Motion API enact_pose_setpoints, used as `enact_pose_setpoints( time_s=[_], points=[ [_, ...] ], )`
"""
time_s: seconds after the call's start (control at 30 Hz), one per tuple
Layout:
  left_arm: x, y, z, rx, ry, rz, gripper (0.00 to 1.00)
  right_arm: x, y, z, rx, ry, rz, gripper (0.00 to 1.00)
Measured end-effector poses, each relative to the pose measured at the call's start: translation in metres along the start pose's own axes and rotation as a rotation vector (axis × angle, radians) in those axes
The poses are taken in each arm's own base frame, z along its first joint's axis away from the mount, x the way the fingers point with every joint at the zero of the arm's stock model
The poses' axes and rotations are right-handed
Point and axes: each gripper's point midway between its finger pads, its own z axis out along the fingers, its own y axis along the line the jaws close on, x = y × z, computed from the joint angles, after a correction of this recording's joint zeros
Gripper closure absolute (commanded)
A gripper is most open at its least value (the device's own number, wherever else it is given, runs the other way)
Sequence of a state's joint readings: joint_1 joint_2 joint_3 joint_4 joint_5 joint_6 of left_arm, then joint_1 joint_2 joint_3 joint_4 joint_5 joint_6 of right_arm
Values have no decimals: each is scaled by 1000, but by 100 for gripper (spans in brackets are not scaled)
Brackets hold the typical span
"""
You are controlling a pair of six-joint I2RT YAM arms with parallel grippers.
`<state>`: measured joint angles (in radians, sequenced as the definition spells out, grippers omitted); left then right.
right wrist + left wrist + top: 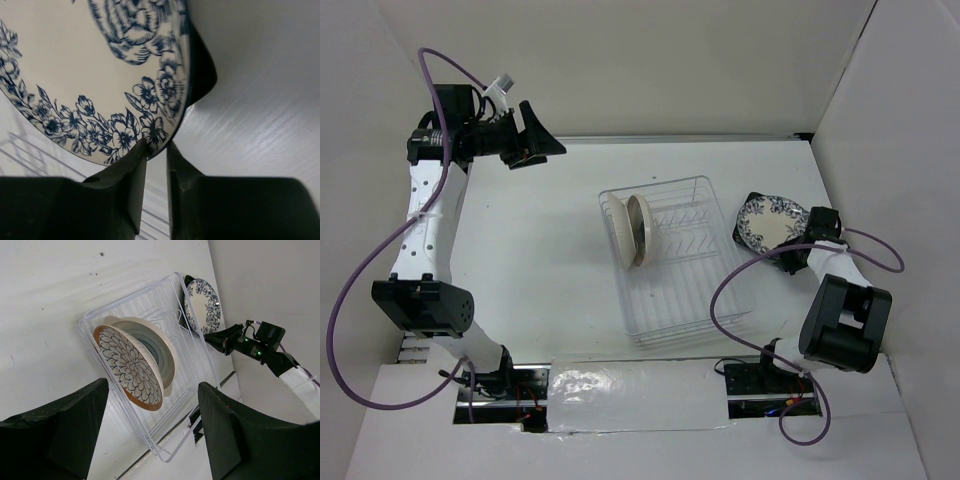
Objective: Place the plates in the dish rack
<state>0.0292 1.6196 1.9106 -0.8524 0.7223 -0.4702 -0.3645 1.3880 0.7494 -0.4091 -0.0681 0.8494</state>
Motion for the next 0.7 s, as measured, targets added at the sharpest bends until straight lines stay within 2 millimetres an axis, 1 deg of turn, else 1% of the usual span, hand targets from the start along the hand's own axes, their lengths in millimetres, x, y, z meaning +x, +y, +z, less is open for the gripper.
enact_pose_setpoints(
  time_s=[0.03,0.07,0.1,0.2,0.33,0.4,0.5,0.57,0.63,0.67,0.7],
  points=[
    [0,0,0,0,0,0,16,0,-1,0,2,0,-3,84],
    [0,0,0,0,0,0,16,-1,0,0,2,-2,9,96],
    [0,0,0,0,0,0,16,-4,0,1,-1,-13,21,100],
    [0,0,0,0,0,0,16,-15,2,2,-7,-50,53,100],
    [0,0,0,0,0,0,16,-16,4,1,-19,-54,49,100],
    [0,0,0,1,0,1,16,-15,5,-3,-23,-56,42,100],
    [-2,-5,-1,4,2,8,15,-17,7,-15,-37,-69,33,100],
    [-13,-17,-1,24,-10,55,15,-20,12,-27,-60,-92,27,100],
    [-25,-41,2,73,-28,125,15,-27,20,-43,-95,-127,17,100],
    [-27,-53,5,100,-27,159,16,-33,28,-57,-131,-161,7,100],
    [-28,-64,7,126,-25,186,16,-34,29,-58,-135,-165,6,100]
  ],
)
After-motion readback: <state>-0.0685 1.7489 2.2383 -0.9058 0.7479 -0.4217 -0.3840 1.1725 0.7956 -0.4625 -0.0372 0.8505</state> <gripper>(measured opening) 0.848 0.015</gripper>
